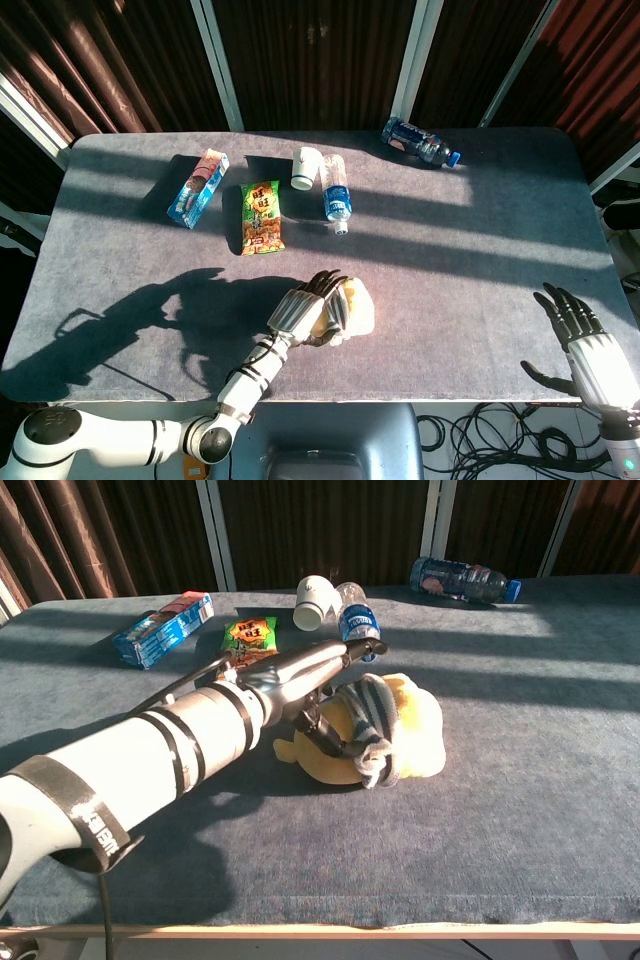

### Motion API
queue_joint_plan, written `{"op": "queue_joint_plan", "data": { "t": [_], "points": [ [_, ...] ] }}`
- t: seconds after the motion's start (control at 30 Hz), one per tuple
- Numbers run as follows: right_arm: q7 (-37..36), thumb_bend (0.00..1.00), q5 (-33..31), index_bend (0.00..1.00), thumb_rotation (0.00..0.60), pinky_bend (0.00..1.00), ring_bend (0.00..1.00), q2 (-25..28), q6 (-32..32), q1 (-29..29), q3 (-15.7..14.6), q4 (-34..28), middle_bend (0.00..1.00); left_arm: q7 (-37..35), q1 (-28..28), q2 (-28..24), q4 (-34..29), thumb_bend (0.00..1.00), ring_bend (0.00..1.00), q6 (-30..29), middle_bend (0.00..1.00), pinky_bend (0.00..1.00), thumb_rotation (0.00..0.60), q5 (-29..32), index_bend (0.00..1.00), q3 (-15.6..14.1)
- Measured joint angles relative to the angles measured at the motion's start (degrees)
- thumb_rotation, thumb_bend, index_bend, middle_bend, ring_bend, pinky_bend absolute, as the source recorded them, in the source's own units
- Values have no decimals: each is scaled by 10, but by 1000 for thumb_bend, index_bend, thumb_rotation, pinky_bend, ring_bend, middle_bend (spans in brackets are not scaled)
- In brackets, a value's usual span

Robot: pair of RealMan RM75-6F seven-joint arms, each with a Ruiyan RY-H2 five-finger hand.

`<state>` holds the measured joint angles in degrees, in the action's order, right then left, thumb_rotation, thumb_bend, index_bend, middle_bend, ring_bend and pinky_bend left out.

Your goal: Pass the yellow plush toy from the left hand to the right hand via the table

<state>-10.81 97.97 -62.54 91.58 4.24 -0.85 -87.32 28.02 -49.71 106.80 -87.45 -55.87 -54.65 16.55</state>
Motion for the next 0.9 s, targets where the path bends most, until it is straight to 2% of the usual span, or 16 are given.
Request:
{"op": "queue_joint_plan", "data": {
  "t": [0.27,0.37,0.5,0.67,0.8,0.9],
  "points": [
    [6,94,7,0,600,106,0,-4,-1,2,-2,3,0,48,9,-72,-80,246,0,-11,0,217,600,19,0,-18],
    [3,94,29,0,600,106,0,-6,5,2,-9,10,0,82,22,-123,-110,249,0,-29,0,217,600,23,0,-38],
    [-3,94,45,0,600,106,0,-8,9,2,-19,20,0,102,56,-225,-152,247,0,-59,0,220,600,12,0,-83],
    [10,94,38,0,600,106,0,-13,-8,9,-17,15,0,55,119,-296,-166,251,0,-113,0,237,600,-76,0,-136],
    [18,94,36,0,600,106,0,-19,-29,20,-16,9,0,-21,205,-345,-158,251,0,-198,0,237,600,-182,0,-197],
    [15,95,31,0,600,106,0,-20,-49,33,-13,1,0,-76,271,-365,-137,252,0,-265,0,239,600,-230,0,-229]
  ]
}}
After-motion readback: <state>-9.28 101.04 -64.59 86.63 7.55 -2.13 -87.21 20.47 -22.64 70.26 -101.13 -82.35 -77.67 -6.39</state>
